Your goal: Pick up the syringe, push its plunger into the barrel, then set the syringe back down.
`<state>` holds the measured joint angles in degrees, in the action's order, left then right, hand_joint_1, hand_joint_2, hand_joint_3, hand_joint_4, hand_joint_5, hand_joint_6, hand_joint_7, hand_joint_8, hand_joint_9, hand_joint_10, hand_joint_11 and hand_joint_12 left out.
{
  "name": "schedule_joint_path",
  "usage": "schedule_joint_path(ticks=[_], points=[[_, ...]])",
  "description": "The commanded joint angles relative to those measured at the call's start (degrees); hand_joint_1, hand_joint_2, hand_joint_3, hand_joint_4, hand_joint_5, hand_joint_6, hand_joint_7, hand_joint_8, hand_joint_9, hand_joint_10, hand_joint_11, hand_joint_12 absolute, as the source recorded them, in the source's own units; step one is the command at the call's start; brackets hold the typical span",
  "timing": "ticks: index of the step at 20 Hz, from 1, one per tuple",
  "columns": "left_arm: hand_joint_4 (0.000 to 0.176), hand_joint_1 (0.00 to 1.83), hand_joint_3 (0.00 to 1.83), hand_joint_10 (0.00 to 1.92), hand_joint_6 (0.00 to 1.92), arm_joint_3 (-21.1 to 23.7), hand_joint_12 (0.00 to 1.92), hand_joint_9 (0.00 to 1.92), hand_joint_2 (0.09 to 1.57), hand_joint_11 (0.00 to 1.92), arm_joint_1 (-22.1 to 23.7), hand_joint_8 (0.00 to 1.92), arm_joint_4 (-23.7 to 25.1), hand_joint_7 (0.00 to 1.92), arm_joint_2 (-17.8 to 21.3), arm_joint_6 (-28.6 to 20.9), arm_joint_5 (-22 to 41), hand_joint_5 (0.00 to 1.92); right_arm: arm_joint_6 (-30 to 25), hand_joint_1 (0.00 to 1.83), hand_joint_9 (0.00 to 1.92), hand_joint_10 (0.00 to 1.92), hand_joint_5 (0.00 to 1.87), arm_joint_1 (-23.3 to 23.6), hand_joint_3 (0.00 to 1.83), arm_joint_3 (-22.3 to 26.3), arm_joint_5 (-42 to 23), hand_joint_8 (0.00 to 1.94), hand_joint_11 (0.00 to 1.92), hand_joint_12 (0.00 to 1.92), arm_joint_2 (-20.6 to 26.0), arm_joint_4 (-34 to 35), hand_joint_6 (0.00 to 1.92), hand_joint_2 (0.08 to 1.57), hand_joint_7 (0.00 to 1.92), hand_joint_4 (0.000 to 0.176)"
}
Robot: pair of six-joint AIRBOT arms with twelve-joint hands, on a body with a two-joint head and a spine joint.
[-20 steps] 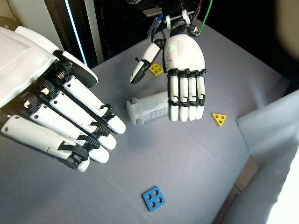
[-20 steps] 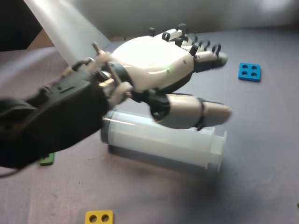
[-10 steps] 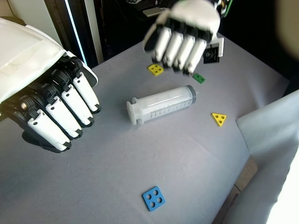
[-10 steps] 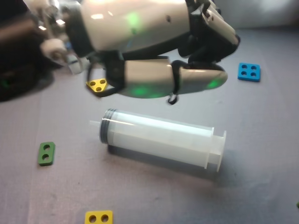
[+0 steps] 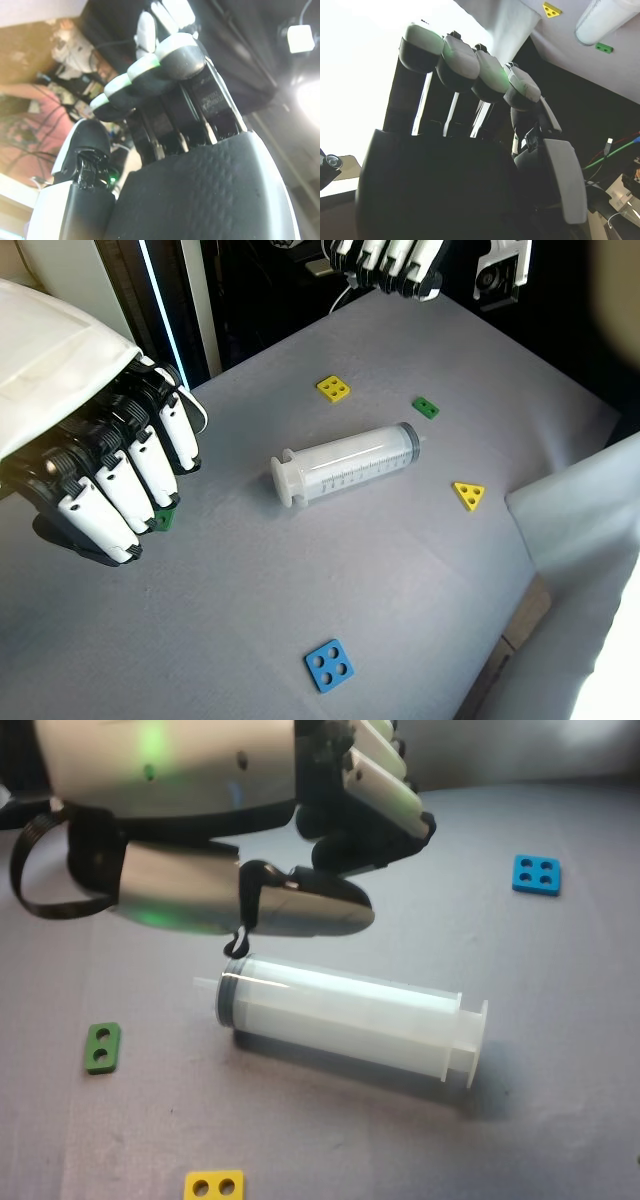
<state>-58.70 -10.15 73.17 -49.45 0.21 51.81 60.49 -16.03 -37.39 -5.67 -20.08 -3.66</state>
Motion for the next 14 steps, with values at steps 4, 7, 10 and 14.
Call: schedule_joint_path(ticks=[4,7,10,14], points=[[0.0,0.2,0.09,1.92,1.92,0.83,1.92,0.88,1.57,0.88,1.67,1.92,-4.6,0.9,0.58,0.03,1.15,0.78,0.25,0.27,1.2,1.92,1.15,0.66,0.08,0.07,-6.18,1.94,1.13,1.92,0.17,0.1,1.92,1.57,1.19,0.176],[0.0,0.19,0.07,1.92,1.92,1.64,1.92,0.88,1.57,0.87,2.93,1.92,-3.87,0.91,1.07,-0.53,-0.62,0.78,0.25,0.26,1.22,1.92,1.15,0.67,0.09,0.09,-6.22,1.94,1.15,1.92,0.17,0.1,1.92,1.57,1.21,0.176],[0.0,0.19,0.08,1.92,1.92,3.18,1.92,0.87,1.57,0.86,5.21,1.92,-1.15,0.91,2.21,-2.38,-2.89,0.79,0.25,0.22,1.21,1.92,1.14,0.68,0.07,0.24,-6.22,1.94,1.15,1.92,0.17,0.1,1.92,1.57,1.21,0.176],[0.0,0.19,0.08,1.92,1.92,4.74,1.92,0.89,1.57,0.86,5.88,1.92,-0.58,0.93,2.98,-2.78,-3.42,0.81,0.24,0.27,1.21,1.92,1.15,0.73,0.08,0.97,-6.23,1.94,1.14,1.92,0.18,0.1,1.92,1.57,1.22,0.176]])
